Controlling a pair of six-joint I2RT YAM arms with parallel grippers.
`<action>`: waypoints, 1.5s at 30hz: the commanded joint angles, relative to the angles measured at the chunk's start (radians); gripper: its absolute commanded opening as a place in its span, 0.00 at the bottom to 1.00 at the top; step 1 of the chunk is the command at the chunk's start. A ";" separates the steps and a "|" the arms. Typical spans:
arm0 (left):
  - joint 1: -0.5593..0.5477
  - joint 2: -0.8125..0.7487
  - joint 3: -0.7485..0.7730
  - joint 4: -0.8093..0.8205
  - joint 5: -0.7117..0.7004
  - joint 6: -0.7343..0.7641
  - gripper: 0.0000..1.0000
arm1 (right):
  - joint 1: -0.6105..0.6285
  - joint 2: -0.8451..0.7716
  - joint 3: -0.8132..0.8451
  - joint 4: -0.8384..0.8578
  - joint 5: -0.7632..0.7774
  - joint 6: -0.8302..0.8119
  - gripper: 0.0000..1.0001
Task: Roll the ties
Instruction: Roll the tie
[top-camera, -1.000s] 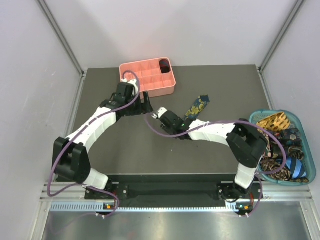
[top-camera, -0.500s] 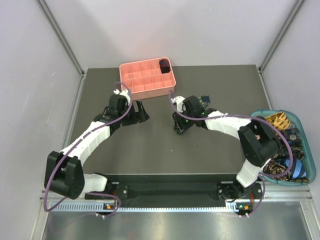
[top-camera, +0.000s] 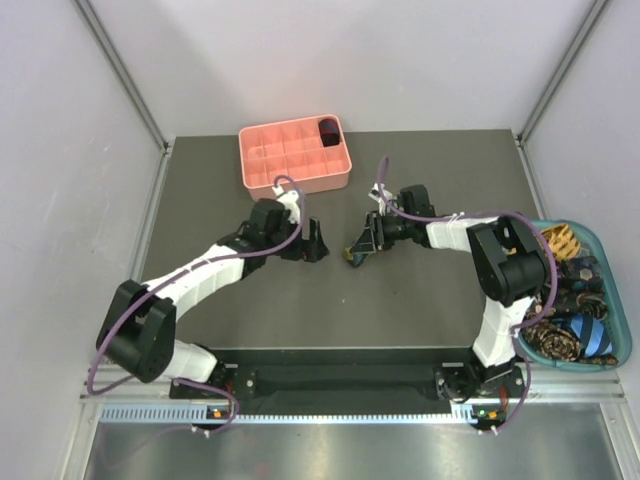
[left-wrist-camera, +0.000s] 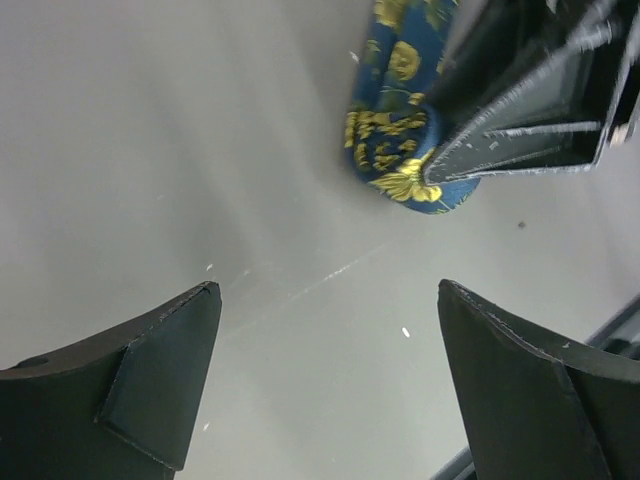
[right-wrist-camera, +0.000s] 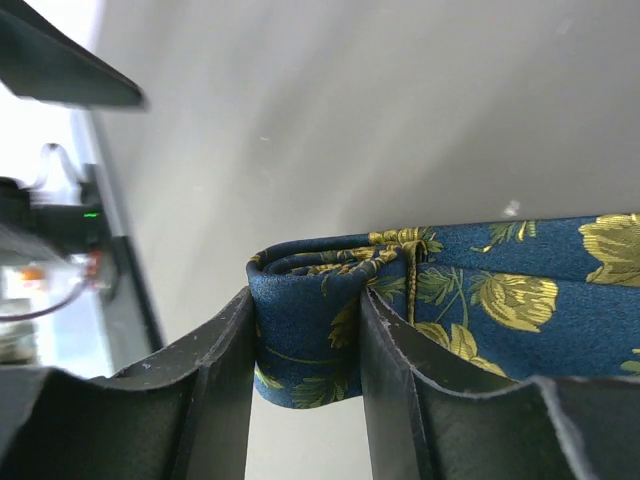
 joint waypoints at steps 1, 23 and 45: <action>-0.083 0.029 0.059 0.099 -0.088 0.104 0.94 | 0.008 0.095 -0.062 0.026 -0.155 0.092 0.24; -0.246 0.246 0.158 0.119 -0.153 0.324 0.93 | 0.019 0.131 0.025 -0.049 -0.182 0.101 0.20; -0.295 0.470 0.338 0.003 -0.206 0.383 0.79 | -0.007 0.198 0.094 -0.081 -0.178 0.071 0.18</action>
